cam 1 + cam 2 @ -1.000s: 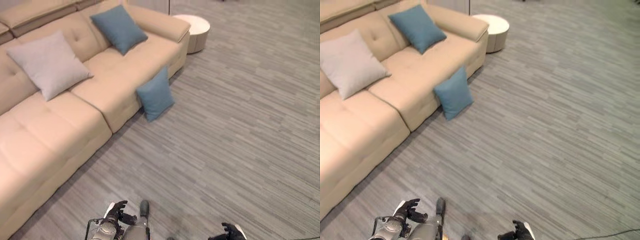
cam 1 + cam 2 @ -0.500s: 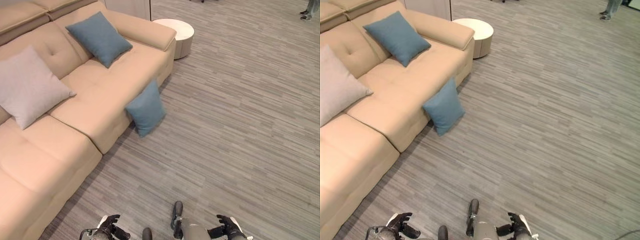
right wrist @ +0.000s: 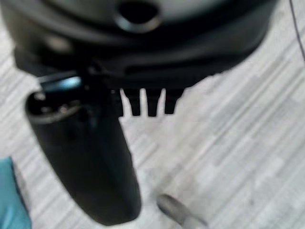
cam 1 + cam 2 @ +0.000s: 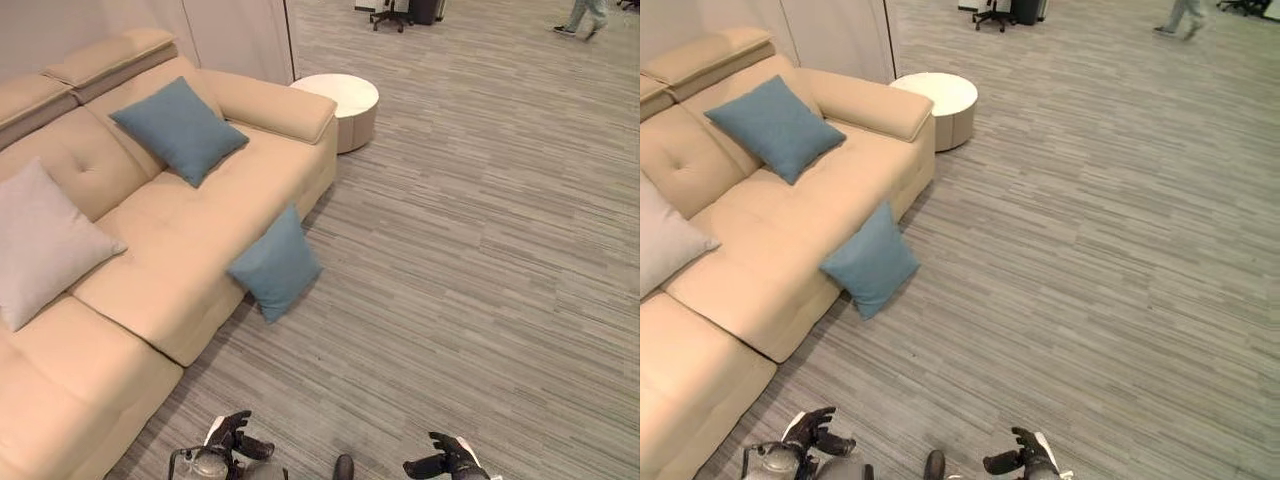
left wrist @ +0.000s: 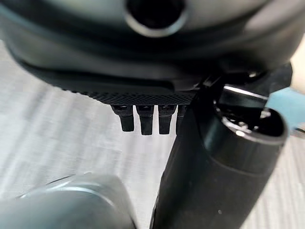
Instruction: Pick up all the scattered cushions and arrange them neatly on the sofa.
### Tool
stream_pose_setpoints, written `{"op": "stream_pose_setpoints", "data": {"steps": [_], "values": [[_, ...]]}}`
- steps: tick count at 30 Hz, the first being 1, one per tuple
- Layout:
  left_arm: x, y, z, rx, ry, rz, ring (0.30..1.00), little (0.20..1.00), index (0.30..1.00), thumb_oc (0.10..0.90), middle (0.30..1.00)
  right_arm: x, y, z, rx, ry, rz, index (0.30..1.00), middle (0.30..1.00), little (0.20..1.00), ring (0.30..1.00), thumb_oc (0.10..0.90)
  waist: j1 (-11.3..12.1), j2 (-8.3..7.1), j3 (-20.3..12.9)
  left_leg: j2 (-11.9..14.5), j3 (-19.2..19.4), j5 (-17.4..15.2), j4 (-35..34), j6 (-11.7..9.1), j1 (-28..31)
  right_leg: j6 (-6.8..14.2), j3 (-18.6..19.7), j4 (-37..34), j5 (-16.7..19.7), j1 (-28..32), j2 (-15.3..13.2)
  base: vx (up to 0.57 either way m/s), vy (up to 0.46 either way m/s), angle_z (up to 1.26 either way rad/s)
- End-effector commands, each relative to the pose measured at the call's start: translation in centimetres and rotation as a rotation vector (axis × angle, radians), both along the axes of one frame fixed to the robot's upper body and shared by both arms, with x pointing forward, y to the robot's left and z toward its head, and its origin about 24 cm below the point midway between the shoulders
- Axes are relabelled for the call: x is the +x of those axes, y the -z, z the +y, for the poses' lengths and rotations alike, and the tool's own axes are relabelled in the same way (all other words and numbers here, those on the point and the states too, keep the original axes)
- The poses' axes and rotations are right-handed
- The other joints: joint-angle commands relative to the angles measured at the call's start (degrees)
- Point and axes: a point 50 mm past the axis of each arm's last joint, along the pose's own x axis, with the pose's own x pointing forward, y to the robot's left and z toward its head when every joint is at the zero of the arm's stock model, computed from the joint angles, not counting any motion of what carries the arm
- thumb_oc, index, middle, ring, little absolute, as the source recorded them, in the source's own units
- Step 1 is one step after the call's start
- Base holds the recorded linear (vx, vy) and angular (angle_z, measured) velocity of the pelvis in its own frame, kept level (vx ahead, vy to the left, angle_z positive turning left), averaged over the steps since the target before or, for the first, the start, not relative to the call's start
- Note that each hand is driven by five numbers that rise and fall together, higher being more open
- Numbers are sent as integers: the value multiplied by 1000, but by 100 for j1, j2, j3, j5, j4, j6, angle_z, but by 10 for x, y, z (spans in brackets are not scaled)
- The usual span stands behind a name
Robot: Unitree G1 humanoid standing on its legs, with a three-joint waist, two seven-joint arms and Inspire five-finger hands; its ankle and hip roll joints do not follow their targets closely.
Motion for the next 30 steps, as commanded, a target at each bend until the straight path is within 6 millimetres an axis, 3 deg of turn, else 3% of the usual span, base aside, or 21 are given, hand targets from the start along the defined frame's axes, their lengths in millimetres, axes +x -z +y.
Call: {"op": "stream_pose_setpoints", "data": {"steps": [1, 2, 3, 5, 10, 12, 13, 14, 15, 17, 18, 20, 22, 23, 24, 26, 30], "values": [[-5, 3, -10, 10, 75, 10, 900, 900, 900, 800, 900, -12, -3, -24, -59, 40, 5, 900, 900, 900, 900, 800, 245, 292, 173, -212, 38, 853, -1654, 288, 100, 692, 362, 231, -768, 198, 11, 277, 58, 3], [-5, 3, -10, 10, 75, 11, 900, 900, 900, 800, 900, -12, -3, -24, -59, 40, 5, 900, 900, 900, 900, 800, 249, 278, 190, -227, 46, 873, -1704, 289, 151, 695, 366, 228, -778, 226, -6, 395, 80, 1], [-7, 4, -10, 15, 84, 19, 900, 900, 900, 800, 900, -12, -3, -25, -66, 34, 11, 900, 900, 900, 900, 800, 317, 359, 187, -282, 16, 1166, -2133, 239, -41, 697, 529, 225, -917, 441, 115, 269, 55, -9], [-10, 5, -8, 15, 76, 28, 900, 900, 900, 800, 900, -14, -2, -24, -63, 29, 18, 900, 900, 900, 900, 800, 332, 377, 164, -269, 58, 1213, -2181, 242, -20, 694, 599, 269, -1013, 515, 145, 336, 91, -27], [-26, 10, 1, 18, 27, 79, 900, 900, 900, 800, 900, -22, 2, -18, -38, 20, 39, 900, 900, 900, 900, 800, 455, 195, -98, -352, 111, 960, -1865, 453, 105, 853, 691, 720, -1142, 610, -117, 331, 137, -51], [-26, 9, 3, 22, 22, 78, 900, 900, 900, 800, 900, -17, 0, -17, -31, 27, 21, 900, 900, 900, 900, 800, 467, 161, -138, -384, 169, 738, -1855, 561, 280, 1044, 645, 1358, -999, 397, -208, 252, 143, -17], [-23, 8, 4, 24, 18, 70, 900, 900, 900, 800, 900, -12, -1, -16, -29, 21, 10, 900, 900, 900, 900, 800, 458, 180, -114, -386, 208, 620, -1884, 640, 425, 1225, 606, 1931, -777, 115, -298, 265, 148, -6], [-20, 6, 5, 30, 21, 55, 900, 900, 900, 800, 900, -7, -2, -16, -34, 7, -3, 900, 900, 900, 900, 800, 421, 233, -72, -417, 197, 467, -1866, 763, 601, 1461, 505, 2681, -305, -300, -436, 260, 139, -7], [-18, 5, 7, 32, 18, 50, 900, 900, 900, 800, 900, -5, -3, -15, -34, -4, -4, 900, 900, 900, 900, 800, 397, 290, -47, -421, 155, 388, -1878, 821, 759, 1514, 433, 3009, -101, -537, -508, 292, 112, -13], [-15, 4, 7, 32, 14, 37, 900, 900, 900, 800, 900, -2, -4, -14, -35, -15, -11, 900, 900, 900, 900, 800, 352, 387, 17, -426, 18, 280, -1932, 879, 1014, 1384, 285, 3236, -159, -896, -610, 212, 43, 8], [-15, 4, 7, 32, 14, 37, 900, 900, 900, 800, 900, -2, -4, -14, -35, -15, -11, 900, 900, 900, 900, 800, 350, 386, 19, -427, 17, 280, -1932, 880, 1017, 1384, 284, 3238, -161, -894, -611, 285, -21, 31], [-11, 3, 7, 36, 22, 27, 900, 900, 900, 800, 900, 5, -7, -16, -42, -22, -34, 900, 900, 900, 900, 800, 260, 445, 73, -433, -171, 131, -2005, 861, 1301, 1172, 136, 2500, -433, -1245, -674, 306, -61, 26], [-11, 3, 7, 36, 22, 25, 900, 900, 900, 800, 900, 6, -7, -16, -42, -23, -38, 900, 900, 900, 900, 800, 219, 438, 99, -457, -249, 86, -2020, 844, 1387, 1155, 184, 2230, -402, -1348, -677, 201, -70, 23], [-10, 2, 7, 36, 22, 23, 900, 900, 900, 800, 900, 7, -8, -16, -44, -24, -37, 900, 900, 900, 900, 800, 150, 424, 134, -485, -370, 23, -2058, 815, 1525, 1164, 350, 1812, -330, -1434, -641, 413, -160, 29], [-9, 2, 6, 39, 26, 17, 900, 900, 900, 800, 900, 5, -7, -18, -47, -15, -30, 900, 900, 900, 900, 800, 13, 373, 162, -555, -598, -39, -2136, 767, 1693, 1262, 920, 1198, -113, -1628, -526, 432, -180, 46], [-10, 3, 4, 41, 46, 24, 900, 900, 900, 800, 900, 0, -6, -21, -50, -5, -13, 900, 900, 900, 900, 800, -58, 318, 166, -563, -809, -259, -2144, 704, 1924, 1307, 1176, 938, 30, -1663, -516, 426, -242, 78], [-20, 8, 0, 33, 58, 66, 900, 900, 900, 800, 900, -8, -4, -23, -46, 14, 6, 900, 900, 900, 900, 800, -83, 333, 7, -393, -967, -380, -1929, 493, 2046, 1116, 1046, 958, 0, -1392, -489, 296, -232, 71]]}}
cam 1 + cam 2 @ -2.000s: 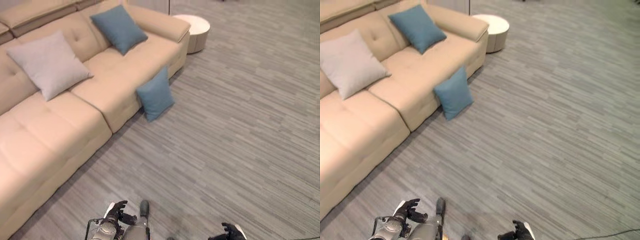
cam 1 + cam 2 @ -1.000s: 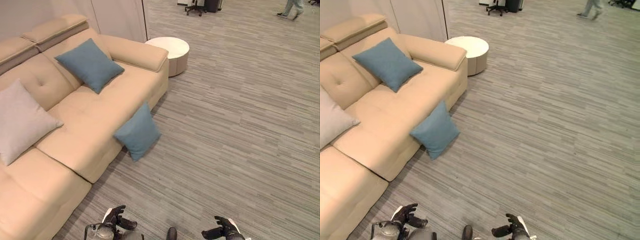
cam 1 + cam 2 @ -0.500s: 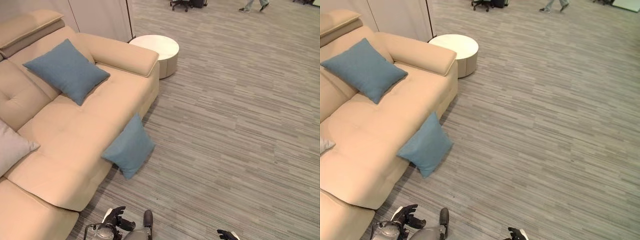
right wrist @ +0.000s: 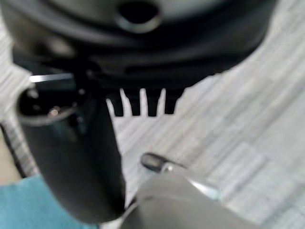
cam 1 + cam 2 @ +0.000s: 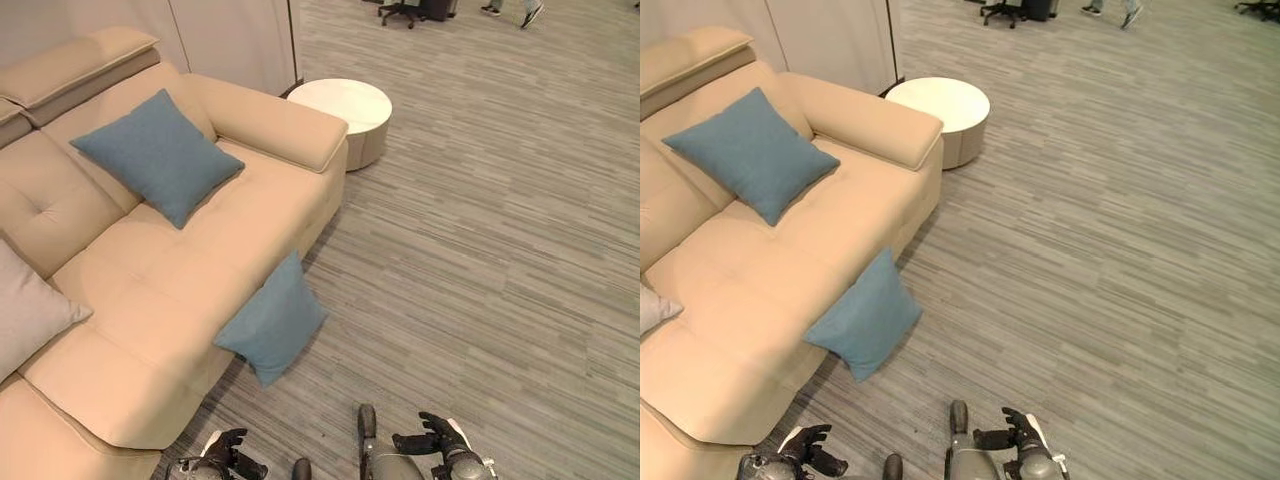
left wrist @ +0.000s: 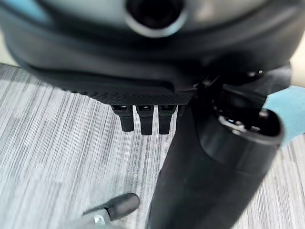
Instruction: Pick up all the scattered cushions and arrange them neatly on the sofa.
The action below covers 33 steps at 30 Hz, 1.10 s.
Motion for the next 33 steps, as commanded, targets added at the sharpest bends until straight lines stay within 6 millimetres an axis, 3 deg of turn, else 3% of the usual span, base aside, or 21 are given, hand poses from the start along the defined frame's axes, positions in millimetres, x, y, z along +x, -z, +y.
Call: {"op": "stream_pose_setpoints", "data": {"steps": [1, 2, 3, 5, 6, 8, 9, 12, 13, 14, 15, 17, 20, 21, 22, 23, 24, 25, 28, 31, 33], "values": [[14, -5, -3, -7, 35, -60, 900, 900, 900, 800, 900, -18, -1, -30, -84, 22, 49, 900, 900, 900, 900, 800, -49, 79, -101, 323, 125, -630, 991, -503, -164, 91, -135, -42, -451, 566, 196, 139, -151, 90], [14, -5, -3, -7, 35, -60, 900, 900, 900, 800, 900, -18, -1, -30, -84, 22, 49, 900, 900, 900, 900, 800, -51, 80, -101, 323, 123, -630, 992, -503, -164, 91, -136, -42, -451, 567, 195, 166, -207, 101], [15, -5, -4, -11, 33, -63, 900, 900, 900, 800, 900, -14, -3, -32, -78, 40, 26, 900, 900, 900, 900, 800, -66, 95, -94, 447, 150, -289, 1547, -686, -399, -45, -225, -42, -602, 773, 257, 131, -197, 59], [22, -7, -7, -22, 30, -84, 900, 900, 900, 800, 900, -10, -6, -36, -83, 61, 5, 900, 900, 900, 900, 800, -65, 60, 10, 546, 308, 31, 2376, -750, -890, -199, -332, -21, -753, 933, 255, 113, -195, 54], [22, -7, -7, -22, 30, -84, 900, 900, 900, 800, 900, -10, -6, -36, -83, 61, 5, 900, 900, 900, 900, 800, -65, 60, 10, 546, 308, 31, 2376, -750, -890, -199, -332, -21, -753, 933, 255, 62, -118, 23], [27, -9, -9, -26, 34, -101, 900, 900, 900, 800, 900, -11, -6, -40, -89, 83, 4, 900, 900, 900, 900, 800, -80, 29, 77, 737, 745, 40, 2699, -682, -1176, -315, -490, -49, -908, 1139, 258, 136, -154, 20], [29, -9, -11, -28, 51, -107, 900, 900, 900, 800, 900, -14, -6, -43, -89, 100, 12, 900, 900, 900, 900, 800, -78, 2, 95, 806, 1090, -50, 2623, -624, -1354, -343, -603, -125, -986, 1302, 244, 235, -162, 56], [30, -9, -11, -27, 63, -105, 900, 900, 900, 800, 900, -17, -5, -42, -81, 110, 17, 900, 900, 900, 900, 800, -74, -21, 61, 692, 1336, -206, 2312, -565, -1582, -325, -712, -237, -1067, 1445, 247, 196, -54, 75], [31, -10, -11, -25, 80, -106, 900, 900, 900, 800, 900, -20, -4, -43, -87, 105, 31, 900, 900, 900, 900, 800, -81, 0, 34, 678, 1749, -68, 1898, -545, -1904, -306, -826, -355, -1184, 1627, 311, 251, -34, 49], [30, -10, -11, -25, 80, -106, 900, 900, 900, 800, 900, -20, -4, -43, -87, 105, 31, 900, 900, 900, 900, 800, -83, -5, 29, 670, 1749, -67, 1890, -544, -1901, -303, -828, -359, -1187, 1629, 305, 361, 6, 64], [30, -10, -10, -19, 89, -105, 900, 900, 900, 800, 900, -24, -3, -43, -93, 99, 44, 900, 900, 900, 900, 800, -38, 55, 1, 702, 2039, 224, 1469, -583, -2060, -296, -822, -415, -1302, 1801, 442, 311, 49, 62], [26, -9, -6, -8, 79, -97, 900, 900, 900, 800, 900, -25, -2, -42, -97, 87, 51, 900, 900, 900, 900, 800, 59, 62, 41, 704, 2135, 430, 1299, -642, -2201, -285, -762, -373, -1463, 2030, 527, 428, 90, 17], [17, -7, 2, -4, 21, -77, 900, 900, 900, 800, 900, -30, 2, -34, -85, 55, 76, 900, 900, 900, 900, 800, 220, -62, -144, 537, 1961, 223, 1155, -429, -1872, -66, -724, 141, -1570, 2105, 401, 520, 218, -36], [17, -8, 6, 1, 10, -78, 900, 900, 900, 800, 900, -31, 3, -33, -87, 37, 83, 900, 900, 900, 900, 800, 302, -121, -193, 438, 1940, 55, 1101, -278, -1663, 141, -792, 725, -1470, 1972, 239, 335, 220, -65], [19, -10, 8, 4, 5, -88, 900, 900, 900, 800, 900, -30, 2, -32, -85, 29, 81, 900, 900, 900, 900, 800, 304, -131, -185, 395, 1919, -26, 1069, -194, -1540, 274, -825, 1166, -1247, 1773, 129, 334, 251, -71], [25, -12, 9, 6, 4, -110, 900, 900, 900, 800, 900, -24, 1, -31, -79, 24, 67, 900, 900, 900, 900, 800, 266, -125, -86, 315, 1814, -129, 1069, -40, -1362, 456, -792, 2002, -689, 1418, -16, 161, 143, -56], [25, -12, 9, 6, 4, -110, 900, 900, 900, 800, 900, -24, 1, -31, -80, 25, 67, 900, 900, 900, 900, 800, 269, -113, -105, 330, 1814, -116, 1062, -44, -1384, 450, -791, 1982, -667, 1399, 0, 283, 128, 57], [28, -15, 12, 16, 8, -125, 900, 900, 900, 800, 900, -20, 0, -29, -68, 30, 45, 900, 900, 900, 900, 800, 167, 1, -29, 312, 1505, -203, 969, 10, -1088, 380, -546, 2484, -667, 893, 114, 263, 37, 115], [33, -17, 11, 14, 16, -144, 900, 900, 900, 800, 900, -17, -1, -28, -64, 24, 30, 900, 900, 900, 900, 800, 46, 26, 41, 235, 1158, -198, 912, -39, -933, 224, -407, 1888, -919, 665, 227, 229, -22, 141], [35, -17, 9, 20, 40, -144, 900, 900, 900, 800, 900, -15, -3, -28, -62, 29, 17, 900, 900, 900, 900, 800, -133, -62, 89, 31, 624, -191, 842, -127, -843, 134, 383, 946, -989, 592, 565, 131, -97, 122], [31, -15, 10, 21, 27, -128, 900, 900, 900, 800, 900, -18, -2, -30, -71, 28, 28, 900, 900, 900, 900, 800, -37, -117, -7, -18, 476, -147, 778, -212, -921, 50, 222, 545, -1048, 893, 512, 14, -156, 144]]}}
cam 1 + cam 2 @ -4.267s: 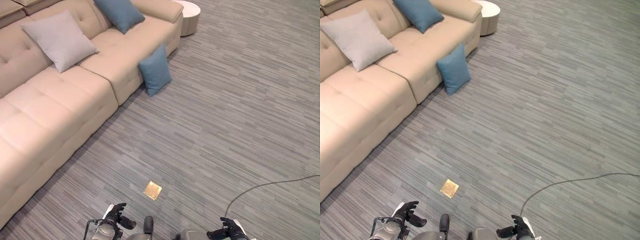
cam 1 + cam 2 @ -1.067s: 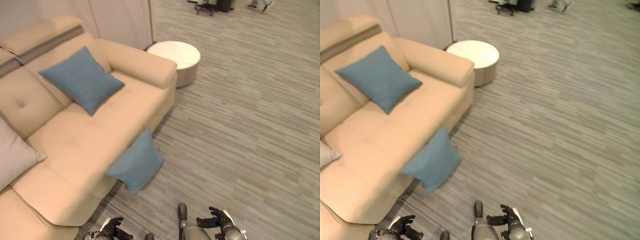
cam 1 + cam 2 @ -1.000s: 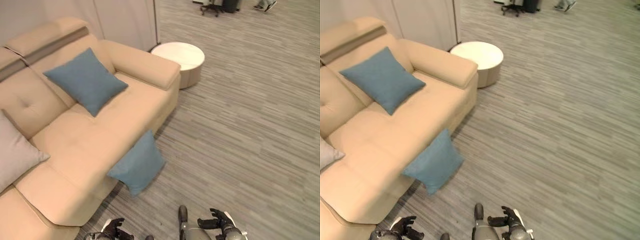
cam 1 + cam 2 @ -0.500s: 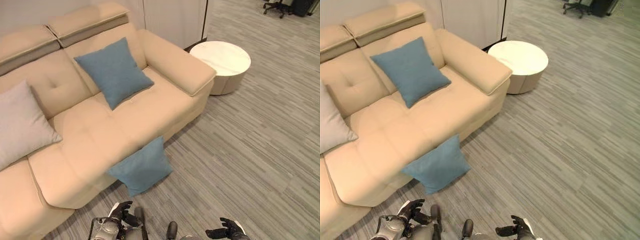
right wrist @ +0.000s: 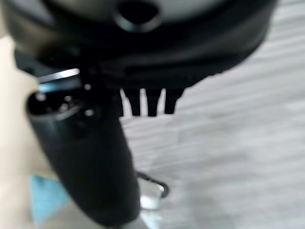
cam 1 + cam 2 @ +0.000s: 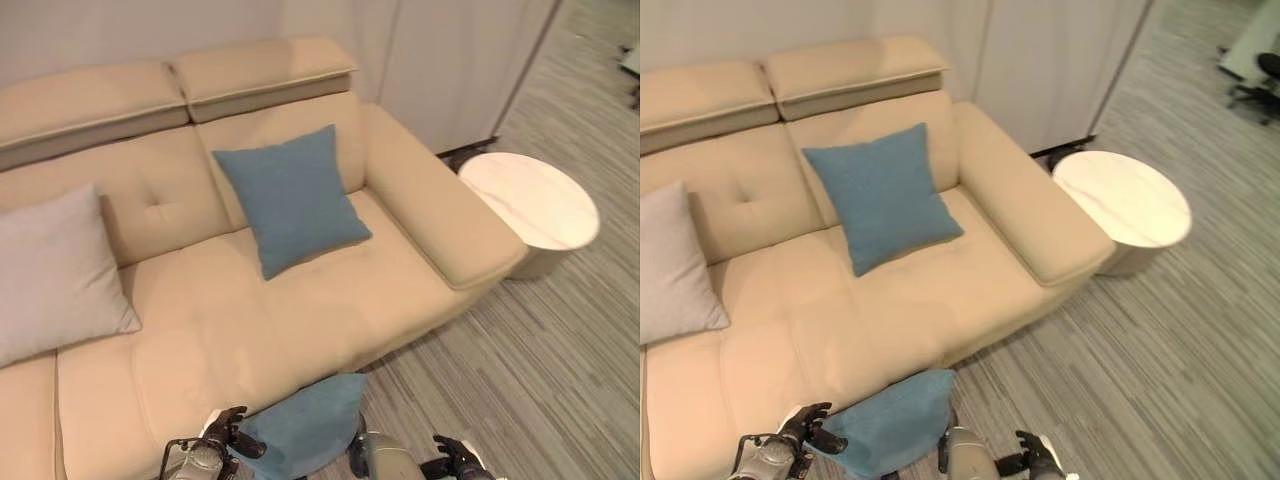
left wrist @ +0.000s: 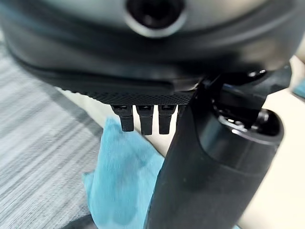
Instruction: Pick up all the scattered cushions and arrange them neatly on the sofa.
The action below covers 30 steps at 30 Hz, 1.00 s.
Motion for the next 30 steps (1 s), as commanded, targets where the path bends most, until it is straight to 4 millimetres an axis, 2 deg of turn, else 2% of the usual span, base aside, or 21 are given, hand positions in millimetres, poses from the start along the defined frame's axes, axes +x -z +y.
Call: {"op": "stream_pose_setpoints", "data": {"steps": [1, 3, 9, 12, 16, 17, 18, 19, 20, 21, 22, 24, 25, 26, 27, 28, 29, 30], "values": [[0, -1, -4, -22, 3, -44, 900, 900, 900, 800, 900, 0, -6, -19, -47, 9, -28, 900, 900, 900, 900, 800, -50, -9, -97, -15, 258, 97, 366, -55, -1167, 221, -528, -264, -554, 1268, -73, 22, -151, 143], [-8, 2, -2, -23, -14, -20, 900, 900, 900, 800, 900, -2, -6, -21, -57, 13, -28, 900, 900, 900, 900, 800, 2, -27, -219, 22, 156, 174, 222, -157, -1129, 157, -714, -591, -551, 1515, -56, 50, -187, 85], [-17, 6, -5, -29, -14, 12, 900, 900, 900, 800, 900, 0, -7, -23, -71, -19, -33, 900, 900, 900, 900, 800, 19, -45, -244, 127, 29, 314, 223, -340, -1152, 4, -930, -1039, -514, 1835, 10, -53, -143, 22], [-9, 4, -11, -42, 10, -15, 900, 900, 900, 800, 900, -3, -6, -24, -76, -27, -19, 900, 900, 900, 900, 800, 20, -64, -185, 194, -23, 408, 306, -413, -1250, -91, -980, -1165, -505, 1908, 80, -113, -83, 8], [0, 1, -15, -51, 31, -43, 900, 900, 900, 800, 900, -5, -6, -25, -76, -14, -13, 900, 900, 900, 900, 800, -6, -82, -132, 202, -18, 500, 379, -481, -1451, -115, -1068, -1260, -508, 1908, 81, -79, -28, 17], [3, 0, -17, -53, 41, -52, 900, 900, 900, 800, 900, -6, -6, -27, -79, -7, -13, 900, 900, 900, 900, 800, -17, -98, -95, 206, 67, 508, 503, -494, -1575, -124, -1104, -1273, -508, 1910, 50, -198, -8, 22], [8, -2, -20, -55, 53, -67, 900, 900, 900, 800, 900, -7, -7, -29, -83, 3, -12, 900, 900, 900, 900, 800, -96, -150, -7, 308, 546, 468, 825, -509, -1820, -141, -1224, -1246, -475, 1849, -50, -232, 16, 24], [11, -2, -21, -55, 55, -75, 900, 900, 900, 800, 900, -8, -6, -30, -87, 9, -4, 900, 900, 900, 900, 800, -128, -176, 25, 420, 813, 379, 1003, -483, -1879, -150, -1271, -1224, -437, 1793, -118, -190, 23, 38], [11, -2, -21, -55, 55, -75, 900, 900, 900, 800, 900, -8, -6, -30, -87, 9, -4, 900, 900, 900, 900, 800, -123, -171, 27, 427, 816, 361, 1030, -485, -1890, -151, -1266, -1221, -439, 1792, -112, -145, 46, 58], [11, -2, -22, -57, 58, -73, 900, 900, 900, 800, 900, -10, -6, -30, -86, 18, 0, 900, 900, 900, 900, 800, -168, -248, 20, 544, 1011, 88, 1362, -454, -1809, -153, -1335, -1191, -374, 1722, -237, -98, 64, 58], [10, -2, -23, -60, 58, -68, 900, 900, 900, 800, 900, -11, -6, -31, -85, 21, 3, 900, 900, 900, 900, 800, -186, -267, 23, 588, 998, -19, 1528, -455, -1738, -148, -1356, -1167, -355, 1706, -281, -98, 63, 45], [9, -1, -24, -64, 56, -66, 900, 900, 900, 800, 900, -10, -6, -32, -84, 24, 1, 900, 900, 900, 900, 800, -212, -273, 35, 689, 995, -88, 1722, -478, -1654, -128, -1412, -1164, -337, 1698, -331, -59, 111, 30], [7, 0, -25, -70, 50, -57, 900, 900, 900, 800, 900, -11, -6, -32, -80, 28, 5, 900, 900, 900, 900, 800, -280, -233, -6, 910, 1083, -58, 1672, -542, -1411, -107, -1519, -1113, -308, 1613, -406, -62, 147, 28], [7, 0, -25, -70, 50, -57, 900, 900, 900, 800, 900, -11, -6, -32, -80, 28, 6, 900, 900, 900, 900, 800, -274, -229, 4, 916, 1087, -60, 1663, -546, -1392, -109, -1515, -1113, -310, 1626, -400, -6, 252, 25], [5, 1, -26, -75, 49, -51, 900, 900, 900, 800, 900, -12, -5, -32, -80, 28, 11, 900, 900, 900, 900, 800, -333, -111, -96, 925, 1128, -165, 1161, -570, -1079, 0, -1600, -1138, -288, 1586, -443, 27, 147, 20], [5, 1, -26, -75, 49, -50, 900, 900, 900, 800, 900, -12, -6, -33, -80, 28, 11, 900, 900, 900, 900, 800, -327, -111, -90, 924, 1135, -158, 1138, -569, -1056, 2, -1594, -1140, -288, 1595, -444, 29, 300, 3], [3, 2, -25, -72, 55, -42, 900, 900, 900, 800, 900, -13, -5, -32, -77, 32, 17, 900, 900, 900, 900, 800, -371, -57, -137, 845, 1151, -202, 689, -560, -918, 78, -1611, -1128, -220, 1540, -502, 7, 152, 7], [3, 2, -25, -72, 55, -42, 900, 900, 900, 800, 900, -13, -5, -32, -77, 32, 17, 900, 900, 900, 900, 800, -371, -58, -138, 842, 1152, -194, 673, -559, -909, 80, -1610, -1128, -220, 1541, -504, -28, 289, 7]]}}
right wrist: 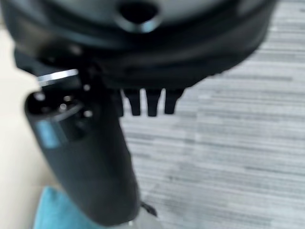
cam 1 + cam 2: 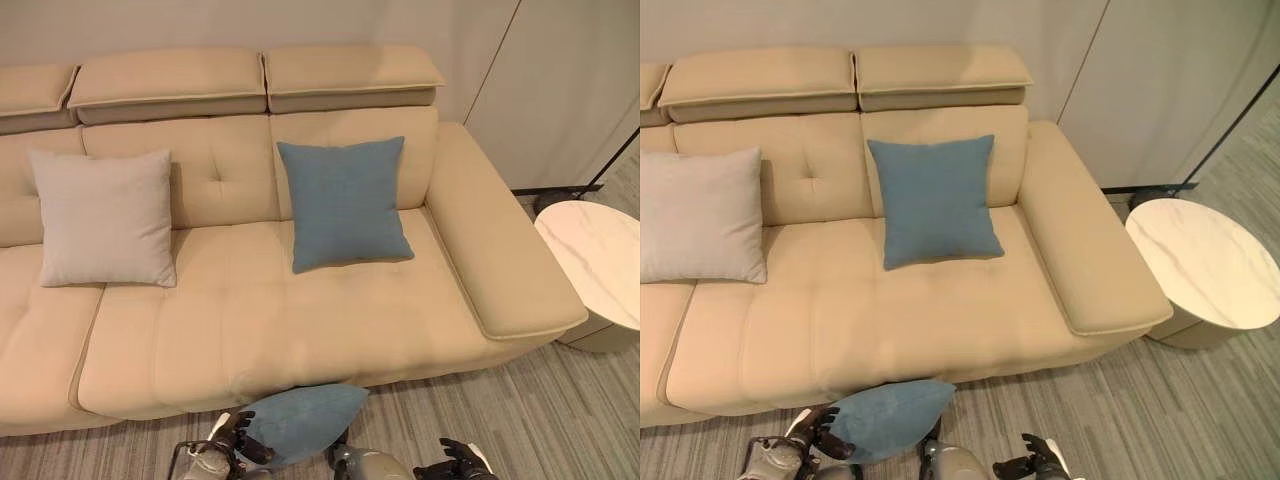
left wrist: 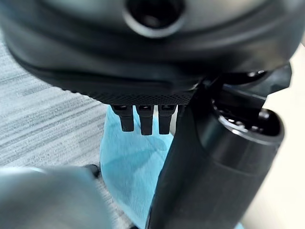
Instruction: Pick up all the scattered cushions and arrange them neatly on the sofa.
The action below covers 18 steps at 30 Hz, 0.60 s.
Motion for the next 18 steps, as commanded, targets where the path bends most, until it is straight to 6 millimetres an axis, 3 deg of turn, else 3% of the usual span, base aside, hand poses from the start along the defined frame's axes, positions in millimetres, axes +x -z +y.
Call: {"op": "stream_pose_setpoints", "data": {"steps": [1, 8, 12, 18], "values": [[0, -5, 19, 39, -5, -44, 900, 900, 900, 800, 900, -4, 1, 0, 2, 14, -4, 900, 900, 900, 900, 800, 80, -343, -157, -298, -78, 114, -58, -479, -222, 247, 375, 154, -331, 704, -492, -31, 138, 25], [2, -10, 41, 84, -67, -64, 900, 900, 900, 800, 900, 11, 0, 14, 20, -29, -25, 900, 900, 900, 900, 800, 252, -450, 144, -553, -110, 147, -157, -199, -552, 598, 621, 630, -127, 80, -738, -118, 184, -5], [3, -12, 48, 98, -90, -75, 900, 900, 900, 800, 900, 12, 1, 16, 29, -31, -26, 900, 900, 900, 900, 800, 330, -407, 158, -599, -161, 242, -171, -111, -728, 594, 891, 942, -336, 153, -611, -91, 76, -7], [-2, -12, 54, 108, -143, -84, 900, 900, 900, 800, 900, 9, 2, 17, 25, -33, -28, 900, 900, 900, 900, 800, 549, -482, -122, -649, -126, 444, -594, -166, -749, 526, 844, 275, -433, 584, -557, 25, -23, 7]]}}
